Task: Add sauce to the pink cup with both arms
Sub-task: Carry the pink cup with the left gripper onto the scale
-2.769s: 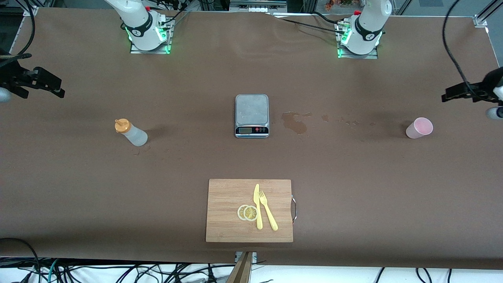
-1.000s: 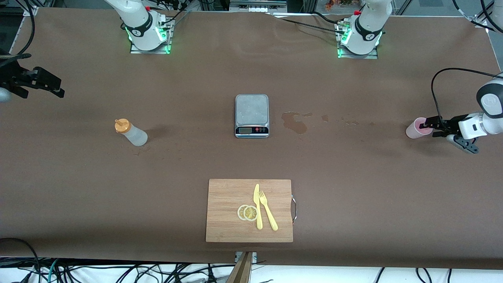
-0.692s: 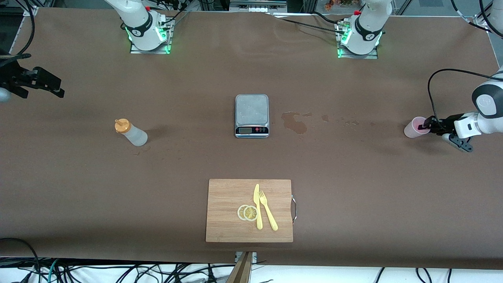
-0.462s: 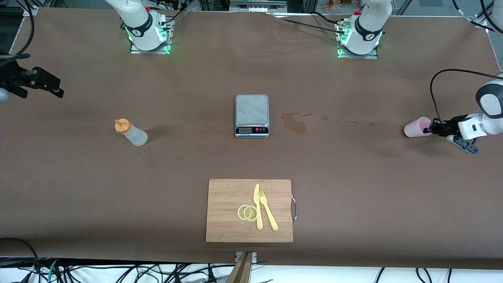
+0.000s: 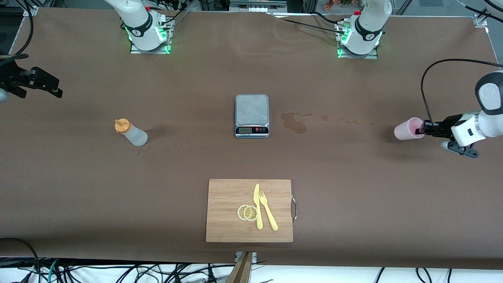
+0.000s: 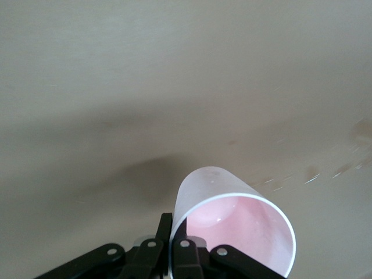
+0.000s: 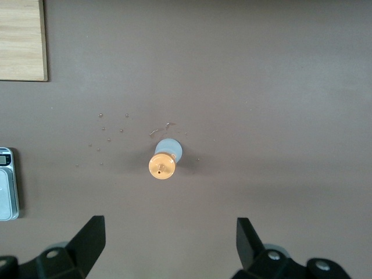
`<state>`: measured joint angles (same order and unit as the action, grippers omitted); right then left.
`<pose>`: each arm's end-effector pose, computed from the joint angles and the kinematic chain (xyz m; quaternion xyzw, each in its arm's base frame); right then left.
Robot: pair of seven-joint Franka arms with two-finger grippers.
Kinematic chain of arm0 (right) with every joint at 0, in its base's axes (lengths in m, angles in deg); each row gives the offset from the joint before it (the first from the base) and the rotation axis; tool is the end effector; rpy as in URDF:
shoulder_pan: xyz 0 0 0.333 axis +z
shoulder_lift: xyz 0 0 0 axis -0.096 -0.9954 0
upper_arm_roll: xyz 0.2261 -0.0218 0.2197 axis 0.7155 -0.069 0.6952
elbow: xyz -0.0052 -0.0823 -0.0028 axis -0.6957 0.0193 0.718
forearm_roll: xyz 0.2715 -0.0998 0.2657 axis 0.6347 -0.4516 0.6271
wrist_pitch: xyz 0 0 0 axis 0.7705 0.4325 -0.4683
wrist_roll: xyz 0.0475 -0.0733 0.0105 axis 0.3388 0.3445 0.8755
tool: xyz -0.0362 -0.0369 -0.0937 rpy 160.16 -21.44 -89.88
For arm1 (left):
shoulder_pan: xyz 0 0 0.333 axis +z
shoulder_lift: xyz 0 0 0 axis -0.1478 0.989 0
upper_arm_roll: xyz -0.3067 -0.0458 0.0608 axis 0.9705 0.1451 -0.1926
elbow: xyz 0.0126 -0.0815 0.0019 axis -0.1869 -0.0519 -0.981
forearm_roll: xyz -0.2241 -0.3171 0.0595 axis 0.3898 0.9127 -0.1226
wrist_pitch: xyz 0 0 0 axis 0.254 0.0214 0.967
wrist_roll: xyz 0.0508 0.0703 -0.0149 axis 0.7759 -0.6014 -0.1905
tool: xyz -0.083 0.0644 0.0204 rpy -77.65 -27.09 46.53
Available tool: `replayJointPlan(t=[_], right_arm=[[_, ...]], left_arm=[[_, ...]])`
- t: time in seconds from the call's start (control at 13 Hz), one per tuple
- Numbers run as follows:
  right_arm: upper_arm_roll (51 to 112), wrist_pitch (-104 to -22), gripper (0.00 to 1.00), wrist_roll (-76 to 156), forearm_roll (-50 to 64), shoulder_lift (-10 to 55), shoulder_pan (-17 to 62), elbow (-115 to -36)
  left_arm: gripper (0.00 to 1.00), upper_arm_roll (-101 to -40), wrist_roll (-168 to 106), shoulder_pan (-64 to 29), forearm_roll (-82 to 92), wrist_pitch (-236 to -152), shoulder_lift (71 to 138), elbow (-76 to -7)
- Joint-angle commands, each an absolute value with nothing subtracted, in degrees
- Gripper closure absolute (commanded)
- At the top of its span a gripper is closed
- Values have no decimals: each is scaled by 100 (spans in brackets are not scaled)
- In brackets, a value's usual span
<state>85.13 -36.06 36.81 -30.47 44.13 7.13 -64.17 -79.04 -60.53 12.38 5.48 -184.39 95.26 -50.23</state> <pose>0.5623 -0.0051 0.6287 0.9999 0.0120 -0.0027 0.0026 0.5758 0.1060 0.3403 0.9821 -0.0635 -0.1100 0.1390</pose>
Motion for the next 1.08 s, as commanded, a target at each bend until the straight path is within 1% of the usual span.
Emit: replayJointPlan(t=[0.0,0.23,0.46,0.54,0.62,0.69,1.0], right_arm=[[8498,-3581,0,3746,-2988,4438,692,-6385],[8455,-3589,0,3746,-2988,4438,692,-6385],[8420,-3598,0,3746,-2988,4438,692,-6385],[8393,-3598,0,3746,-2988,4438,692,-6385],[8376,-3598,0,3755,-2988,4438,683,-6394],[8375,-3598,0,3746,-2988,4438,683,-6386],[8375,-3607,0,3746,-2988,4438,683,-6385]], left_arm=[[100,-7328,-4727,1207,467,-18214,9235,-5180],[100,-6354,-2858,1198,466,-18222,9217,-5347],[100,-5264,-1642,1207,466,-18257,9208,-5400],[100,-5043,-1612,1207,527,-18362,9260,-5365],[100,-4884,-1516,1180,659,-18659,9296,-5339],[100,-4595,-1150,1024,756,-18949,9305,-5374],[100,-4540,476,-100,721,-20134,9681,-5374]])
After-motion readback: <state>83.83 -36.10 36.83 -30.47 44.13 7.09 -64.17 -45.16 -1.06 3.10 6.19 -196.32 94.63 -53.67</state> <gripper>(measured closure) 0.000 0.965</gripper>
